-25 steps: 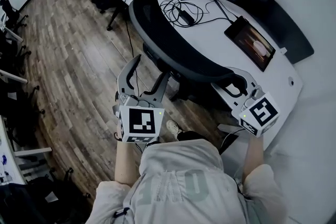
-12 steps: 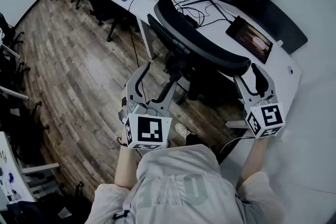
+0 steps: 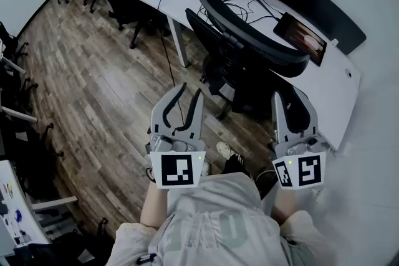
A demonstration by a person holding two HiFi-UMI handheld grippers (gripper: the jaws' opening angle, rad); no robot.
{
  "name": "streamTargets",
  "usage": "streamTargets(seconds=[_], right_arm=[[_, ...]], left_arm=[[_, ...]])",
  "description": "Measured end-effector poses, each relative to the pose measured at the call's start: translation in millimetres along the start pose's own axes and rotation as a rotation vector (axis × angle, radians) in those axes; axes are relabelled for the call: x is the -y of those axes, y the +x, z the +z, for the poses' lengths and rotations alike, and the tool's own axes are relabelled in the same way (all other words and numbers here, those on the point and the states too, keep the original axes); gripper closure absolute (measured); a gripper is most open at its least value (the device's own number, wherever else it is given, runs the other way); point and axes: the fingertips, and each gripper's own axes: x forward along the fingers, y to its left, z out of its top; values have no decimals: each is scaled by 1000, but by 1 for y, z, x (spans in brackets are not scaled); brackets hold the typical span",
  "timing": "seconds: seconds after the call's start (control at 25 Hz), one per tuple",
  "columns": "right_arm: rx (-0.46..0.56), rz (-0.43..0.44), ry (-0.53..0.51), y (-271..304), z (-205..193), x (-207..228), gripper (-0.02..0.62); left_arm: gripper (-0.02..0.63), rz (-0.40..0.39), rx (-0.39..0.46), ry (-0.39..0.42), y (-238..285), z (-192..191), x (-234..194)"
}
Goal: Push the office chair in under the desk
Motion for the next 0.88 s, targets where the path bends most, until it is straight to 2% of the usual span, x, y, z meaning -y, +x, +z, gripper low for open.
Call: streamTargets(seconds=[0.04, 0.12, 0.2, 0.36, 0.52, 0.68, 0.88], right_arm=[[32, -17, 12, -2, 5, -9, 497], [80, -34, 43, -2, 12, -28, 547], [102, -31, 52, 0, 14, -47, 561], [61, 23, 40, 6, 1, -81, 574], [19, 81, 45, 15, -12, -99, 575], [15, 109, 44, 23, -15, -102, 574], [-3, 126, 46, 31, -21, -103, 575]], left_arm=[[555, 32, 7, -8, -7, -1, -5], [589, 60, 18, -12, -17, -5, -12], [589, 58, 26, -29, -24, -8, -15], [589, 83, 14, -174, -35, -22, -14], [589, 75, -7, -163, -34, -28, -10], [589, 97, -7, -213, -30, -30, -14], [589, 102, -5, -159, -27, -28, -19]])
